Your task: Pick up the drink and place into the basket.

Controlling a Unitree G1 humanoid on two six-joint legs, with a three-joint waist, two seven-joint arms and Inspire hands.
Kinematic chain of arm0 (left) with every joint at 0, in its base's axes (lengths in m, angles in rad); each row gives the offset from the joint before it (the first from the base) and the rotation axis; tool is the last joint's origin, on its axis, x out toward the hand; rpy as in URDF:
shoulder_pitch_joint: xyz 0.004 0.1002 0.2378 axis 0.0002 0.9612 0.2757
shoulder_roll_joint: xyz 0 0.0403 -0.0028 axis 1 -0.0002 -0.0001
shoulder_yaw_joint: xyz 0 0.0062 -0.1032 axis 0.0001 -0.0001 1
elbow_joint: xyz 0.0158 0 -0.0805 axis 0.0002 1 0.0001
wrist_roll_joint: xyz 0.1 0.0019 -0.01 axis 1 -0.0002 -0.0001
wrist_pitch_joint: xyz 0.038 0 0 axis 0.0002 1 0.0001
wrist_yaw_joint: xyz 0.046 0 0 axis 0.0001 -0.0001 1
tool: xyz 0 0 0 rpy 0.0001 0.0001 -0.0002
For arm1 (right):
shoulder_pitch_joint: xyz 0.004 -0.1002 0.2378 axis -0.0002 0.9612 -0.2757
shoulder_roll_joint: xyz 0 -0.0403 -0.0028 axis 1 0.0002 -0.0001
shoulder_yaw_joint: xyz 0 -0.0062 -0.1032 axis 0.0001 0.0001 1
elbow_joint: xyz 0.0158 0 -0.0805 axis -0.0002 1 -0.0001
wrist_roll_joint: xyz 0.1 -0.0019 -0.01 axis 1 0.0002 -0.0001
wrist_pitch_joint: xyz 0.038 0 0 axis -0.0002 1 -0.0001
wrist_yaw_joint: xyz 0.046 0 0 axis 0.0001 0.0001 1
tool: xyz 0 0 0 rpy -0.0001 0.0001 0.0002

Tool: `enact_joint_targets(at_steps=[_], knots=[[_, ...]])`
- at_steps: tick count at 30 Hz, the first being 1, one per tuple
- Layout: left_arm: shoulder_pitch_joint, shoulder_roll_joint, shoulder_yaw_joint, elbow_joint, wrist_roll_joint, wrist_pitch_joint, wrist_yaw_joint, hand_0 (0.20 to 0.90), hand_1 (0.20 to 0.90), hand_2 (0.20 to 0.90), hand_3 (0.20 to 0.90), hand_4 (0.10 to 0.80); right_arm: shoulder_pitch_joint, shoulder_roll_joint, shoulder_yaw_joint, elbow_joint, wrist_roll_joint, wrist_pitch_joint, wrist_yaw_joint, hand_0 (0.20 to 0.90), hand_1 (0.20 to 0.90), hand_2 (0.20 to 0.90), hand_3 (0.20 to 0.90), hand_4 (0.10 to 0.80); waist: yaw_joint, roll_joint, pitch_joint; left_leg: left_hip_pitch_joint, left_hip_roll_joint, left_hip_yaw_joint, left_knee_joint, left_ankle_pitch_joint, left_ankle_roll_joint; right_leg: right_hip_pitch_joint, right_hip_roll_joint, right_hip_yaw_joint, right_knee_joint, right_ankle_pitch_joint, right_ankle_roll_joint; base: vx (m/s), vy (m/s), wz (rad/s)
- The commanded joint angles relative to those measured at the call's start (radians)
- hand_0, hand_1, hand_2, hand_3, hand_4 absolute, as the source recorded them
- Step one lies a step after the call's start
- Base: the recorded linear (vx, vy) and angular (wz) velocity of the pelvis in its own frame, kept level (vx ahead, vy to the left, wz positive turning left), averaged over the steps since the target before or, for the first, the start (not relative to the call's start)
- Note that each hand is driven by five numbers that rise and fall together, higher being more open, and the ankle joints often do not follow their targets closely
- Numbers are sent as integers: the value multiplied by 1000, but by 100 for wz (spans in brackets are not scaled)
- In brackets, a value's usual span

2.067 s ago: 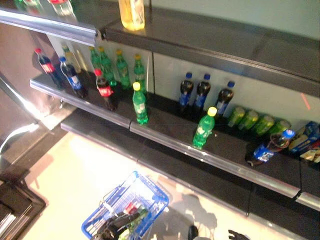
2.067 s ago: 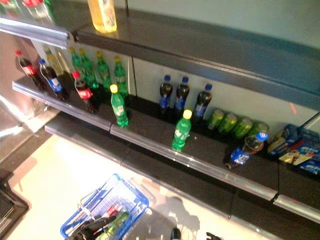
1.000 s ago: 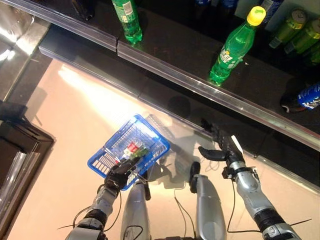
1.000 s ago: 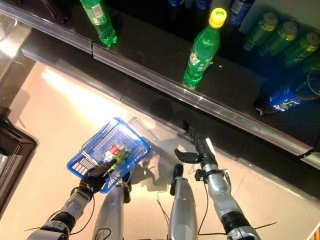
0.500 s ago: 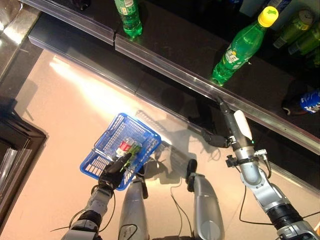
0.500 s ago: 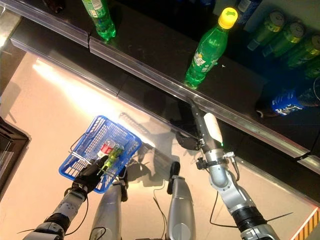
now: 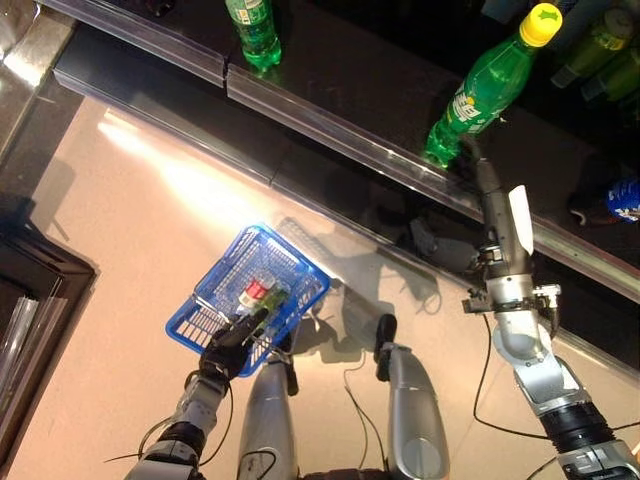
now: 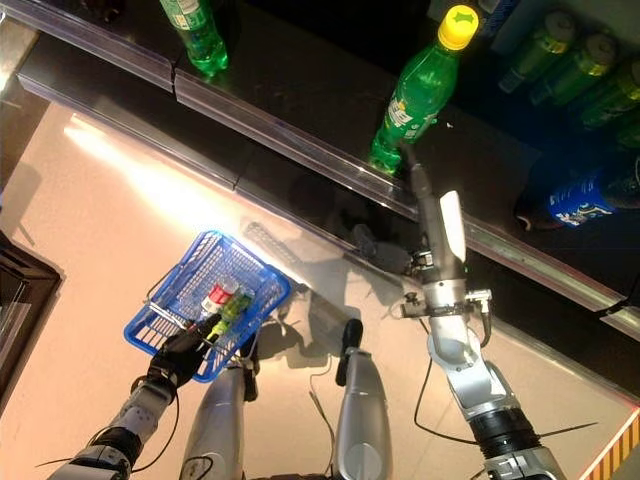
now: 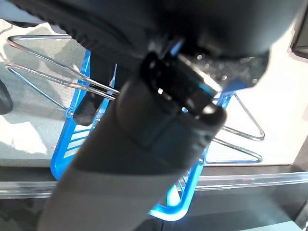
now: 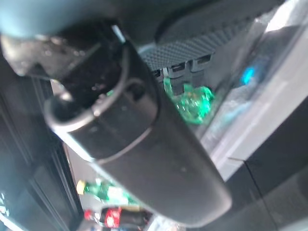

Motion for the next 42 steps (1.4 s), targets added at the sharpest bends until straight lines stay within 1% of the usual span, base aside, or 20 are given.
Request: enact_joint_targets(at_steps=[1,5,12,24,29,31,36,42], knots=[[101,-13,11,-84,-15,-20,-112,300,300,300,200,100,-49,15,-110,-120,138,-143,-24,900,900,900,900,800,-11,4,-42,28,-3,45,-8,13,48,36,-5,39,-31,28,45,0,0,0],[100,-15,14,-85,-22,-15,-109,300,300,300,200,100,-48,51,-136,-109,217,-171,8,900,900,900,900,800,-12,6,-39,35,-6,49,-14,16,50,43,-6,36,-37,30,42,0,0,0],[95,-23,14,-90,-23,-16,-100,300,300,300,200,100,-61,83,-150,-106,272,-182,17,900,900,900,900,800,-13,6,-30,46,-6,58,-20,19,54,54,-5,30,-43,34,40,0,0,0],[100,-26,12,-97,-10,-14,-100,300,300,300,200,100,-87,106,-159,-110,293,-166,18,900,900,900,900,800,-8,9,-24,55,-11,65,-29,21,59,65,-1,26,-55,38,38,0,0,0],[97,-25,6,-97,1,-11,-98,300,300,300,200,100,-125,90,-164,-92,313,-167,30,900,900,900,900,800,-2,8,-19,58,-10,65,-30,22,59,72,1,21,-62,41,37,0,0,0],[93,-21,5,-96,8,-4,-99,300,300,300,200,100,-158,76,-164,-72,325,-149,42,900,900,900,900,800,4,8,-21,62,-10,64,-32,23,59,77,1,17,-66,43,37,0,0,0],[89,-12,-5,-90,19,6,-107,300,300,300,200,100,-257,24,-167,18,433,-111,91,900,900,900,900,800,26,11,-24,64,-10,57,-31,24,57,87,1,8,-70,43,33,0,0,0],[74,5,-25,-87,26,24,-108,300,300,300,200,100,-345,-29,-175,118,547,-81,114,900,900,900,900,800,46,14,-26,63,-11,50,-27,24,58,88,-1,-2,-65,43,33,3,-10,0]])
